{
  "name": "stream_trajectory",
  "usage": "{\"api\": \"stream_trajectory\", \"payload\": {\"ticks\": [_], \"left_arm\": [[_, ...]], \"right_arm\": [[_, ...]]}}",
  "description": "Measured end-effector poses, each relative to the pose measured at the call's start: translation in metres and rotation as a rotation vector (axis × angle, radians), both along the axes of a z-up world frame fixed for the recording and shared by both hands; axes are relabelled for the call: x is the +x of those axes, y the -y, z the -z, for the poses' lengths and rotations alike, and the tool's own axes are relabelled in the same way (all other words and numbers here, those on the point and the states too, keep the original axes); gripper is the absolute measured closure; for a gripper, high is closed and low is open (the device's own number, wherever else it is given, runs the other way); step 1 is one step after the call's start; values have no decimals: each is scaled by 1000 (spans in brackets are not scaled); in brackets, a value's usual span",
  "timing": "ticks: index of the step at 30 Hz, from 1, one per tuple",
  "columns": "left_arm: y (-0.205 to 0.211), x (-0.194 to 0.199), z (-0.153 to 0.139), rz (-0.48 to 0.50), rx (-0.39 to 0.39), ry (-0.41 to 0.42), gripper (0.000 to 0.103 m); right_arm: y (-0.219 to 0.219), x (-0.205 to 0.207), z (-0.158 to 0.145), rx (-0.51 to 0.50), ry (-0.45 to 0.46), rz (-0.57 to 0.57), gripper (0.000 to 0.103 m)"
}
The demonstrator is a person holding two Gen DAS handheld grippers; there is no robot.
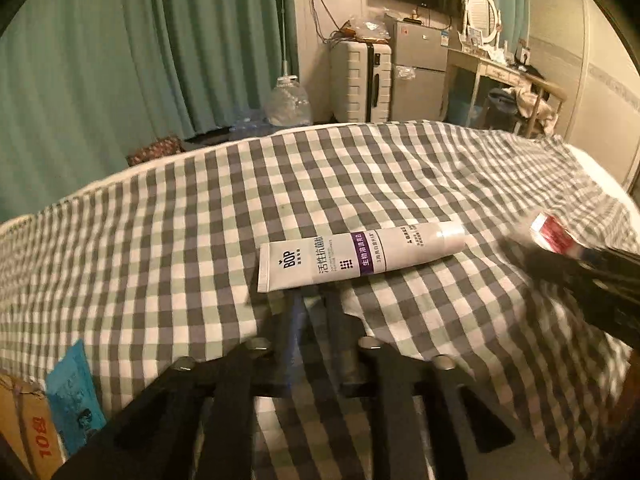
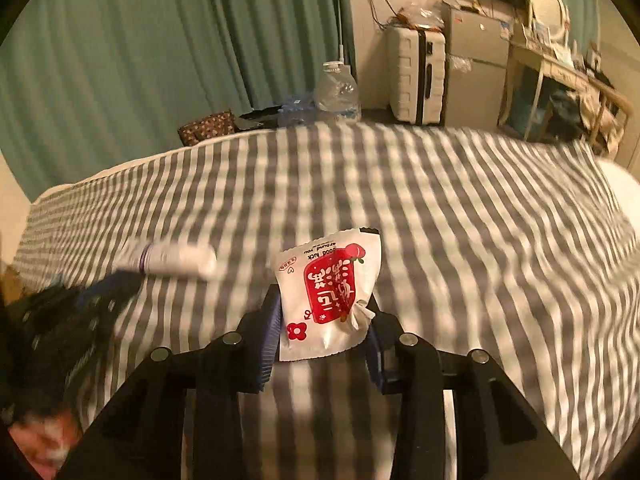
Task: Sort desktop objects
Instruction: 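Grasp the red-white sachet with the right gripper while the left grasps the toothpaste tube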
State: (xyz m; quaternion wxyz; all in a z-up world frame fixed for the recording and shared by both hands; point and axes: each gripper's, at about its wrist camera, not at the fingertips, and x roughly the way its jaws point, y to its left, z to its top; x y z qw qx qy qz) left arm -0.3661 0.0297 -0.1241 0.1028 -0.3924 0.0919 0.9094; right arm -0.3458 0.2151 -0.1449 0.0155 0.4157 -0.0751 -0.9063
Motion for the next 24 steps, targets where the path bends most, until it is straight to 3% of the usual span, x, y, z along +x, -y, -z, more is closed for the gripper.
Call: {"api": "stream_trajectory", "payload": {"ticks": [1, 2, 3, 9, 13, 17, 18, 19, 20, 21, 24], "left_arm": [[-4, 2, -1, -20, -30, -17, 46], [-6, 3, -2, -30, -48, -37, 22], [-8, 4, -3, -18, -39, -43, 16], [-24, 1, -2, 37, -55, -61, 15], [-35, -10, 0, 132, -82, -59, 10], [-53, -29, 2, 223, -98, -44, 11], [-56, -32, 3, 237, -97, -33, 20], [-55, -36, 3, 256, -44, 7, 31], [-51, -38, 2, 255, 22, 32, 61], [-47, -39, 1, 218, 63, 48, 73], [-45, -34, 0, 163, 89, 84, 85]], "right_arm": [[-5, 2, 2, -15, 2, 3, 66], [-9, 2, 3, -32, 3, 6, 66], [-12, 1, 4, -54, 2, 10, 66], [-14, 5, 0, -65, 6, -3, 66], [-30, 13, -2, -177, 3, -3, 66], [-35, 29, -6, -193, 10, 8, 66], [-35, 32, -7, -192, 15, 7, 66], [-33, 39, -9, -179, 18, 14, 66], [-32, 43, -12, -173, 19, 11, 66], [-31, 49, -15, -169, 22, 11, 65], [-30, 69, -24, -158, 27, 28, 65]]}}
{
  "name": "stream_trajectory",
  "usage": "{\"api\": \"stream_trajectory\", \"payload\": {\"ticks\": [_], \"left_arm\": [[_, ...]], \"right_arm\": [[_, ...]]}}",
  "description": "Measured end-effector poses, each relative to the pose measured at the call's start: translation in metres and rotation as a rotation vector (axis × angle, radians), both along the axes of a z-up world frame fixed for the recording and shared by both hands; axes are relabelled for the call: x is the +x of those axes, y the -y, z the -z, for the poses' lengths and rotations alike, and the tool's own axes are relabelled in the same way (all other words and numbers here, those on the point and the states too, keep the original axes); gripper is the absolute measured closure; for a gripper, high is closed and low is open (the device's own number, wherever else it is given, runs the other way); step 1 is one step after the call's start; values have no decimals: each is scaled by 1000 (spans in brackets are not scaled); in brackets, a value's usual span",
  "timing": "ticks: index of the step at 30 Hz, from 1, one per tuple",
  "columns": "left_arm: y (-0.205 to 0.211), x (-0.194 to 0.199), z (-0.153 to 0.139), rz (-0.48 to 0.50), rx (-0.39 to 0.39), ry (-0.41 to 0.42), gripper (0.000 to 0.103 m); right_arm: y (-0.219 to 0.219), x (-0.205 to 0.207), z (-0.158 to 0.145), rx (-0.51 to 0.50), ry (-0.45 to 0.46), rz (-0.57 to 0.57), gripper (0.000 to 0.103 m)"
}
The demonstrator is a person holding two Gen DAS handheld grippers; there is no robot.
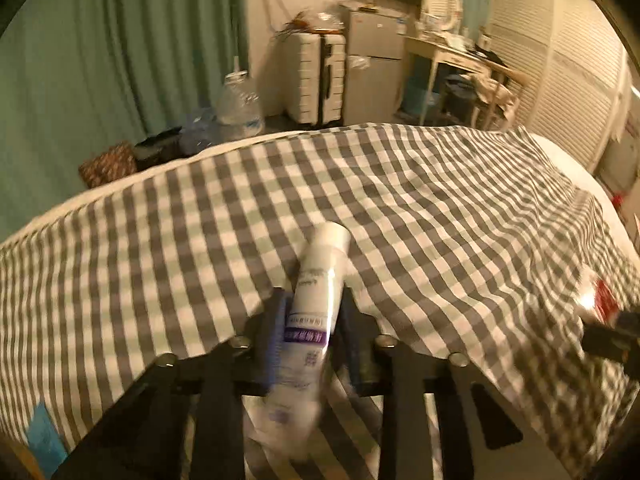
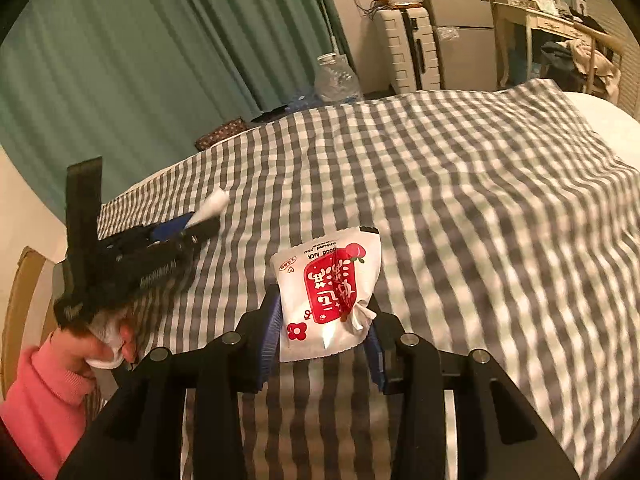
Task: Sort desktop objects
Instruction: 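Grasp the red-white sachet with the right gripper while the left grasps the toothpaste tube, then carry the toothpaste tube and sachet over the cardboard box and release them inside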
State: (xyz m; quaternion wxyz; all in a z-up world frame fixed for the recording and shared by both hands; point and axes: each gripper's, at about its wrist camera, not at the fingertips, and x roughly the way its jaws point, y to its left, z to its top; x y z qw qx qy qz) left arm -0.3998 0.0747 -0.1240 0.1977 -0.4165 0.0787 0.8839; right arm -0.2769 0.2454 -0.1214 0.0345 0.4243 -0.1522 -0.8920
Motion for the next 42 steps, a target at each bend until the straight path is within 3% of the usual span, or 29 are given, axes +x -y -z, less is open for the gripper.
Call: {"api": "stream_trajectory", "payload": {"ticks": [6, 10, 16, 19, 24, 26, 28, 33, 42], "left_arm": [[15, 58, -19, -61, 64, 82, 85], [40, 124, -51, -104, 141, 129, 85], [74, 213, -139, -163, 169, 105, 85], [96, 249, -190, -173, 201, 66, 85], [139, 284, -258, -205, 214, -51, 84], [165, 292, -275, -244, 223, -56, 84], [195, 299, -286, -304, 182, -83, 84], [260, 311, -281, -416, 167, -96, 84], [324, 303, -197, -490, 155, 27, 84]], "right_arm": [[-2, 42, -23, 11, 10, 35, 65], [11, 81, -48, 28, -12, 30, 65], [49, 126, -102, 20, -81, 0, 65], [80, 146, -148, 19, -169, -63, 65], [146, 177, -213, 37, -284, -180, 66], [178, 187, -230, 46, -307, -237, 66], [207, 195, -243, 46, -320, -287, 66], [270, 190, -243, -42, -285, -383, 65], [347, 134, -192, -103, -111, -445, 65]]}}
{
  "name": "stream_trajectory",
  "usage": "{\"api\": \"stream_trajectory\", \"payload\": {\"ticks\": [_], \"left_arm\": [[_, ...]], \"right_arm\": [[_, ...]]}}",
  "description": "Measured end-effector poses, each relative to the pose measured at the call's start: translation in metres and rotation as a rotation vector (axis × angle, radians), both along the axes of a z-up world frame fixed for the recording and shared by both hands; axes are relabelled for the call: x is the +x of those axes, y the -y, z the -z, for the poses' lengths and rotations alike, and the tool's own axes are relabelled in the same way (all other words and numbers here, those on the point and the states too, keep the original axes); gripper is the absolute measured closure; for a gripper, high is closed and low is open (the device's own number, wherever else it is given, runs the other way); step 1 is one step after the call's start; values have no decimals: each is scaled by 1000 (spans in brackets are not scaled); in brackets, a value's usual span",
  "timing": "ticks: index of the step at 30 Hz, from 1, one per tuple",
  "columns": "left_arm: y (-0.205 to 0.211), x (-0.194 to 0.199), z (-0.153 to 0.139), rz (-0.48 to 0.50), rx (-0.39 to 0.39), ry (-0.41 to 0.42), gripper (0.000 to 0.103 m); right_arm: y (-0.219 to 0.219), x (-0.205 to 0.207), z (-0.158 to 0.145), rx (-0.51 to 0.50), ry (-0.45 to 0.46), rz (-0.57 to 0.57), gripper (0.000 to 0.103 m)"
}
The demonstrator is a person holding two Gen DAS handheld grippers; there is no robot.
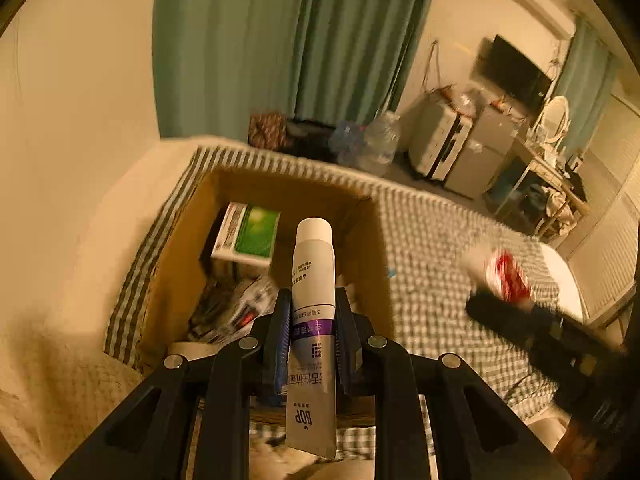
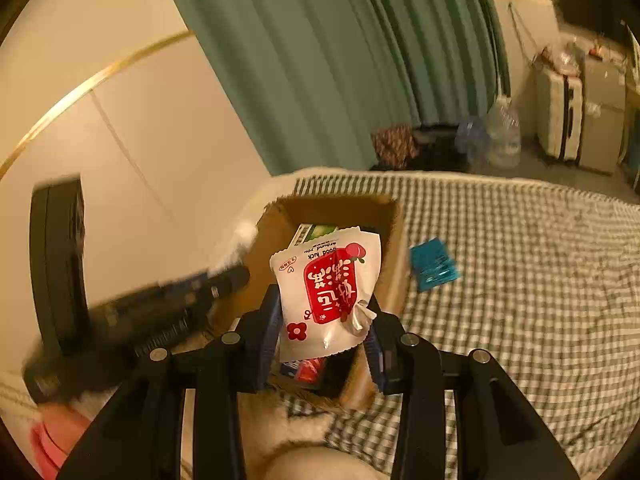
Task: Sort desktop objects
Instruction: 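Carry the toothpaste tube and sachet over the cardboard box and release them inside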
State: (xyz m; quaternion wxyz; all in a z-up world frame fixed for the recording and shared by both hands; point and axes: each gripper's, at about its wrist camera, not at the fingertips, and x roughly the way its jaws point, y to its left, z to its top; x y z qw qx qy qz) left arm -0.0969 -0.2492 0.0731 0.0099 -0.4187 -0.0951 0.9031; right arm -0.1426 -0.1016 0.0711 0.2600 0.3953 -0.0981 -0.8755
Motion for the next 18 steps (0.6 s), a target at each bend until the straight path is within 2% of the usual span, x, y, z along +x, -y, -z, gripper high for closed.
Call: {"api": "stream_trajectory", "payload": {"ticks": [4, 5, 6, 7, 8, 10, 13, 18], "left_arm": [[15, -6, 26, -22, -44, 34, 80], [19, -6, 29, -38, -54, 31, 71], [22, -5, 31, -59, -55, 26, 47], [28, -3, 32, -104, -49, 13, 32], [31, -2, 33, -129, -46, 3, 12], [40, 2, 35, -165, -23, -35, 8], [38, -1, 41, -154, -29, 0, 8], [7, 7, 37, -108, -24, 0, 7]], "right_arm": [[18, -31, 9, -68, 57, 6, 57], [22, -40, 13, -85, 73, -3, 37], [25, -48, 13, -84, 81, 12, 21], [24, -50, 13, -75, 76, 35, 19], [22, -52, 10, -70, 67, 57, 19], [18, -52, 8, -86, 53, 81, 16], [2, -47, 4, -110, 17, 120, 15], [-49, -23, 4, -56, -43, 198, 13]]}}
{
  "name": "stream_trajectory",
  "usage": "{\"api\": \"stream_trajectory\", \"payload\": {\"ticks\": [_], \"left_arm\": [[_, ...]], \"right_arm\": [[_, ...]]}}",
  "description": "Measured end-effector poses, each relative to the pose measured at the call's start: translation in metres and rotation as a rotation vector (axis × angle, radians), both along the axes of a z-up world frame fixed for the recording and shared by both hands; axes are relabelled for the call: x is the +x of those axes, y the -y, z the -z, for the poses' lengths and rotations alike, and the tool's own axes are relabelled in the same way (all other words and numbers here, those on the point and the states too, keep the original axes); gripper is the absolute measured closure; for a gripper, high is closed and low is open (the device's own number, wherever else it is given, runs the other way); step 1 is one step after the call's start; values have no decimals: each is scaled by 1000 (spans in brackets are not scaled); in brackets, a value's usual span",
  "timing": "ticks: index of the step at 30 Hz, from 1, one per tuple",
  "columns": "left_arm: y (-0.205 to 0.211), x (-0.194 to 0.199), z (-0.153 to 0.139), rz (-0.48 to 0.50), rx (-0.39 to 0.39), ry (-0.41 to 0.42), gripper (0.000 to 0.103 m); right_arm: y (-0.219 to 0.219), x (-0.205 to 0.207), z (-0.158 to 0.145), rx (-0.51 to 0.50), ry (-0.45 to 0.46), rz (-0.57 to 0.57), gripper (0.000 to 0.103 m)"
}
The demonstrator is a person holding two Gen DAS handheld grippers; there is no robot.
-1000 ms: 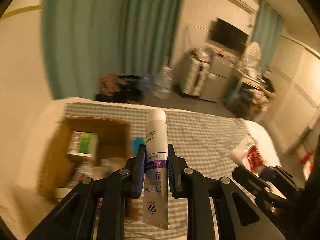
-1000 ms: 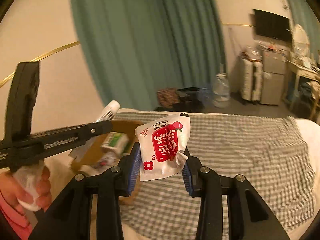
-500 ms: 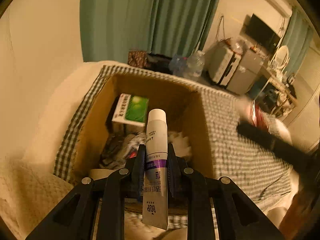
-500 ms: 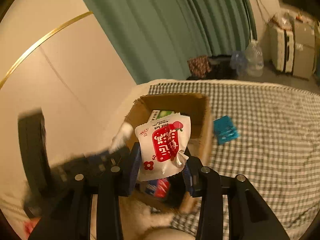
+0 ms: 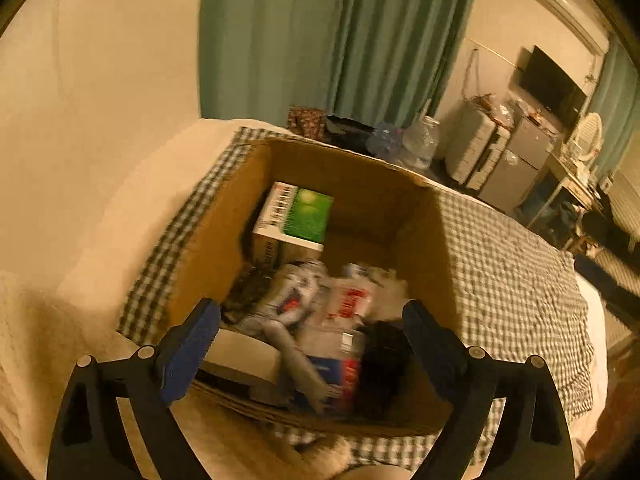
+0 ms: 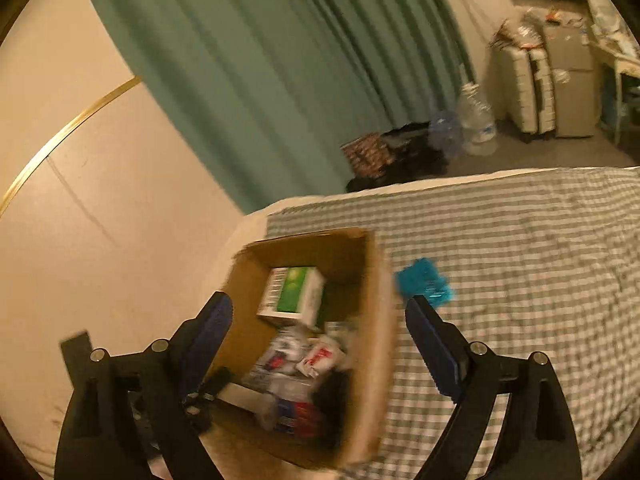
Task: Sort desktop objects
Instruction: 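Move the left gripper back toward the blue blister card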
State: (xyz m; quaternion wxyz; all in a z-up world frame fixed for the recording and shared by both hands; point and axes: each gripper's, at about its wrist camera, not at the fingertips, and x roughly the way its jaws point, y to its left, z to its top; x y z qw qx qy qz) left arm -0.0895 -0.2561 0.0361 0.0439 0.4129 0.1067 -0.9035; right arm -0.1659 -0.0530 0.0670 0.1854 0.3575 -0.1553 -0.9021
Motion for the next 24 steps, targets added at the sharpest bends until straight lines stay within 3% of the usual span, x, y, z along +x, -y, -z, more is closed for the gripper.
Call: {"api": "stream_trajectory", "payload": {"ticks": [5, 8, 11, 13, 18, 24], "left_arm": [[-63, 9, -9, 57, 0, -30, 0], [-111, 13, -3, 116, 28, -24, 0], [-159, 12, 12, 150, 9, -8, 0], [-192, 8, 26, 122, -48, 4, 0], [-237, -20, 64, 96, -83, 30, 0], [-246, -67, 107, -30, -114, 51, 0]], "right_arm": [[-67, 31, 22, 109, -7, 90, 10], [-107, 42, 38, 161, 0, 148, 10], [-144, 46, 53, 199, -3, 210, 9], [-165, 46, 61, 218, 4, 237, 8], [-211, 44, 100, 223, 43, 275, 5], [-221, 22, 144, 351, 68, 259, 5]]}}
